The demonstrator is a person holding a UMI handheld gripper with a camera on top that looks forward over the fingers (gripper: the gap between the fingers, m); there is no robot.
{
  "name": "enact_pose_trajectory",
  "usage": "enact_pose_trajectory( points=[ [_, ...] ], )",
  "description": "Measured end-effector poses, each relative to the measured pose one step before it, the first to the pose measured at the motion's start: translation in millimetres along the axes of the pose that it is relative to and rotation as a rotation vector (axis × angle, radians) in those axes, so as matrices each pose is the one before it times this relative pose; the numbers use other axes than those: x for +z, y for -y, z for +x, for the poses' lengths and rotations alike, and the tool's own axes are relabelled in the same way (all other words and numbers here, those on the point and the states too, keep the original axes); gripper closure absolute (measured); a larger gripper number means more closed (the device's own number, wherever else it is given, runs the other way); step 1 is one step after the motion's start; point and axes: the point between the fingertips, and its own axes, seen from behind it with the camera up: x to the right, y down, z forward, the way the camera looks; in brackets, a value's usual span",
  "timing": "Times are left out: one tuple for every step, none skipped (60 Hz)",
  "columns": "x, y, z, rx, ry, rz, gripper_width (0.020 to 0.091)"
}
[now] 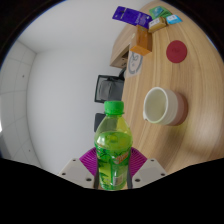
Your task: Pour water
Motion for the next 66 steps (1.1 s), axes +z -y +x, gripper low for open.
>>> enact_pose_trajectory(
  points=[
    [0.76,1.15,0.04,0.0281,-0.00183,0.00311,0.0728],
    [0.93,1.3,-1.03,0.0282,-0.00153,-0.001,0.0727],
    [2.46,0.66,1.51,0.025,-0.00155,-0.00162,0.0729],
    [0.98,0.14,-0.69,0.0273,0.00133,-0.00288,0.073],
    [0.69,0.88,-0.46,0.0267,0.00106,0.00059,0.0729],
    [0.27,1.15,-0.6,0.0264,0.00138,0.00323,0.0729],
    [0.43,1.38,-0.21,0.0266,0.00135,0.00362,0.0731],
    [0.52,1.06,0.29,0.0295,0.00073,0.00202,0.0731],
    [-1.14,0.56,0.93,0.0289,0.00081,-0.00149,0.0729],
    [1.82,2.34,1.93,0.0274,0.00108,0.00101,0.0729],
    [0.84,1.51,0.08,0.0305,0.00265,0.00219,0.0728],
    [0.59,1.22,0.37,0.0292,0.0026,0.00208,0.073],
    [0.67,1.03,0.5,0.0273,0.0028,0.00134,0.0729],
    [0.67,0.88,0.63,0.0244,0.00299,0.00075,0.0728],
    [0.68,0.32,0.73,0.0227,0.00248,-0.001,0.0729],
    [0.79,0.14,1.32,0.0207,-0.0002,-0.00228,0.0728],
    [-2.34,-1.74,-0.34,0.0187,-0.006,-0.00383,0.0727],
    [2.88,2.47,2.67,0.0069,-0.00435,0.00015,0.0729],
    [-0.06,-0.21,0.74,0.0053,-0.00528,-0.00135,0.0728],
    [0.16,-0.4,1.12,0.0014,-0.00564,-0.00263,0.0729],
    [0.29,-0.52,1.22,-0.0012,-0.00589,-0.0032,0.0728],
    [0.41,-0.5,1.03,-0.0025,-0.00519,-0.00323,0.0728],
    [0.08,-0.76,0.86,-0.0035,-0.00486,-0.00352,0.0729],
    [0.14,-0.4,0.88,-0.0044,-0.00424,-0.00293,0.073],
    [-0.06,-0.37,0.5,-0.0051,-0.00292,-0.00121,0.0729],
    [0.29,2.58,1.22,-0.007,-0.00027,-0.00129,0.0728],
    [0.78,0.87,1.16,-0.007,-0.00157,-0.00176,0.0729],
    [0.17,-0.16,1.64,-0.0064,-0.00452,-0.00238,0.0728],
    [0.05,-0.19,0.92,-0.0052,-0.00309,-0.00243,0.0727],
    [-0.23,-0.07,0.6,-0.0049,-0.00343,-0.00165,0.0727],
    [-0.45,0.05,0.97,-0.0061,-0.00456,-0.00051,0.0727],
    [-0.48,0.27,1.0,-0.0085,-0.0057,0.00028,0.0727],
    [-1.13,0.16,0.9,-0.0135,-0.00586,-0.00094,0.0726],
    [-0.46,-0.45,1.15,-0.0175,-0.00683,-0.00233,0.0728],
    [-0.68,-0.68,1.07,-0.021,-0.00685,-0.00346,0.0727],
    [-1.23,-1.19,-0.1,-0.0231,-0.00879,-0.00333,0.0727],
    [-1.27,-0.15,0.1,-0.0293,-0.00681,-0.0017,0.0727],
    [-1.84,0.28,-0.69,-0.0353,-0.00653,0.00021,0.0728],
    [-2.06,0.83,-1.56,-0.0408,-0.00585,0.00161,0.0728],
    [-2.11,1.35,-2.58,-0.0437,-0.00382,0.00277,0.0727],
    [-2.13,2.26,-3.48,-0.0443,-0.00123,0.00268,0.0727],
    [-4.84,1.23,-6.73,-0.0352,0.00524,0.00444,0.0727],
    [-1.21,2.03,-2.92,-0.0493,-0.00241,0.00222,0.0728],
    [-2.51,3.1,-4.8,-0.0491,0.0037,0.0047,0.0727],
    [-2.52,4.6,-5.94,-0.0502,0.00384,0.00639,0.0727],
    [-2.42,5.33,-5.87,-0.0541,0.00352,0.00667,0.0726],
    [-2.17,5.41,-4.26,-0.058,0.0013,0.00582,0.0726],
    [-2.23,6.3,-4.11,-0.0595,-0.0001,0.00548,0.0727],
    [-2.48,7.01,-3.45,-0.0607,-0.00218,0.00662,0.0727],
    [-6.92,9.8,-9.39,-0.0517,0.00251,0.01242,0.0725],
    [-0.77,7.22,-2.91,-0.0647,-0.00922,0.00659,0.0725],
    [-2.1,9.0,-3.45,-0.0683,-0.0006,0.0137,0.0725],
    [-2.09,9.45,-2.7,-0.0684,-0.0008,0.01415,0.0726],
    [-1.83,9.02,-1.54,-0.0662,-0.00223,0.01273,0.0726],
    [-1.93,8.49,-0.42,-0.0637,-0.00475,0.01148,0.0727],
    [-1.66,8.18,0.5,-0.0618,-0.0065,0.01054,0.0728],
    [-1.56,7.39,1.49,-0.0593,-0.00879,0.00849,0.0727],
    [-1.33,6.97,3.09,-0.0559,-0.01165,0.00707,0.0726],
    [-5.04,8.51,2.69,-0.0539,-0.00972,0.00966,0.0726],
    [1.62,9.2,4.7,-0.052,-0.01525,0.00579,0.0726],
    [-0.65,6.86,4.65,-0.0569,-0.01333,0.00917,0.0726],
    [-0.39,5.88,5.46,-0.0539,-0.01519,0.00823,0.0726],
    [-0.45,5.17,6.52,-0.048,-0.01791,0.0044,0.0728],
    [0.15,3.28,7.22,-0.0444,-0.01784,0.00398,0.0726],
    [0.4,2.27,7.14,-0.0418,-0.01678,0.00207,0.0726],
    [0.73,2.04,6.67,-0.0386,-0.01404,0.00321,0.0726]
  ],
)
